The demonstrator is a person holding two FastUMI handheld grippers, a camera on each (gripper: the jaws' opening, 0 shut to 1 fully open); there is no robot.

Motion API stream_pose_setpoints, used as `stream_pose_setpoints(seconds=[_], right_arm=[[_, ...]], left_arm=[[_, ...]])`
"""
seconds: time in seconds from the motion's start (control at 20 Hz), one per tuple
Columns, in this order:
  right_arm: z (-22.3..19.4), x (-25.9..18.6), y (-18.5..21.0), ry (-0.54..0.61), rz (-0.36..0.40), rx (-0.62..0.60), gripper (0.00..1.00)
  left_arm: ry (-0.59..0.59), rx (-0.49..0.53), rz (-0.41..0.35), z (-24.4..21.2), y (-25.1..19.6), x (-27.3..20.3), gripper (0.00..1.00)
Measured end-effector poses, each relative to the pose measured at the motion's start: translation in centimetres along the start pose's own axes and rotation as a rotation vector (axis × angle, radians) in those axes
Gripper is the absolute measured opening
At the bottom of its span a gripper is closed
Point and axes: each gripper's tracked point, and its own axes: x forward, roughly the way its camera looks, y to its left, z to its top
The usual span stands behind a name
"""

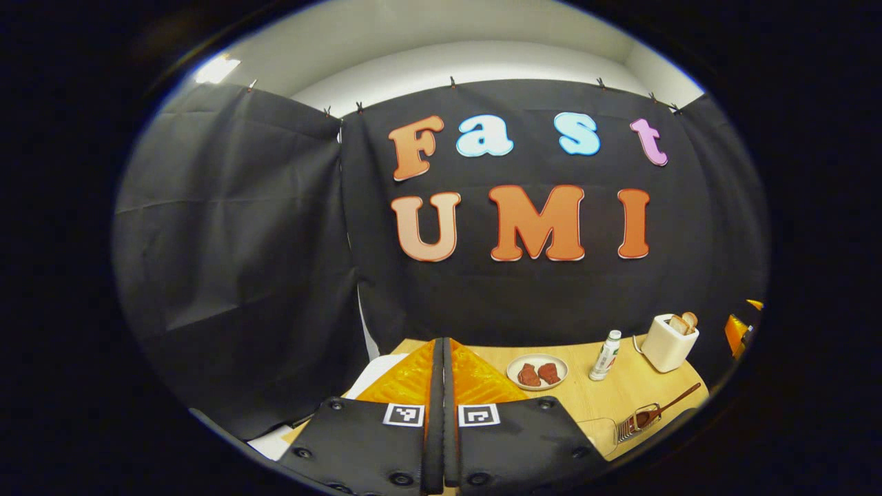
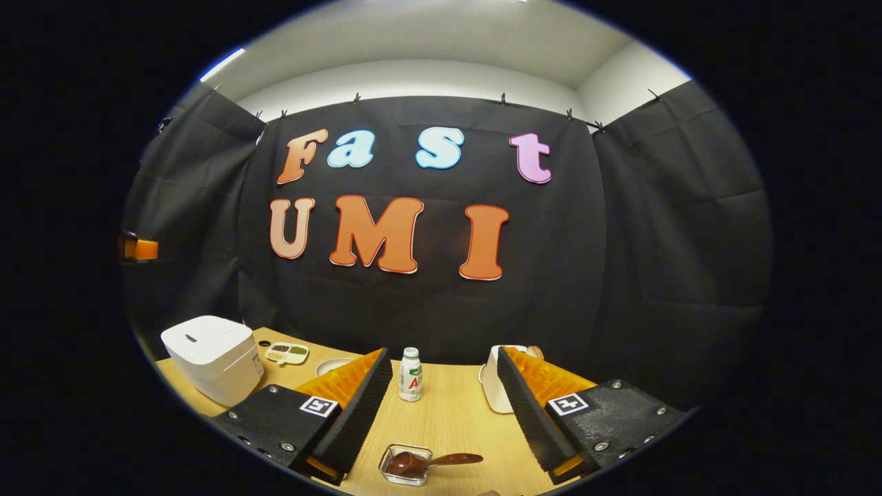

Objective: Close the left gripper, press the button to open the rice cooker; take a wooden spoon from the chopstick holder with the right hand, scoop a spoonful of rice and pour it into the rice cooker, then put the wooden spoon back into the chopstick holder.

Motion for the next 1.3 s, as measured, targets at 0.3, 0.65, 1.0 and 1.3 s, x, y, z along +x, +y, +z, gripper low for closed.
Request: stream_pose_setpoints(seconds=[0.3, 0.65, 1.0, 1.3], right_arm=[[-0.8, -0.4, -1.0, 0.020, -0.095, -0.010, 0.95], [-1.3, -2.0, 1.7, 0.056, -0.219, 0.009, 0.95], [-3.0, -3.7, 3.1, 0.135, -0.300, -0.044, 0.95], [-4.4, -3.2, 3.3, 0.174, -0.297, -0.028, 0.95]], left_arm=[[0.287, -0.098, -0.014, -4.9, 3.1, 5.2, 0.05], [0.688, -0.215, -0.104, -14.5, 5.7, 10.4, 0.05], [0.858, -0.295, -0.149, -21.1, 6.8, 13.7, 0.05], [0.811, -0.293, -0.164, -20.9, 6.7, 15.1, 0.05]])
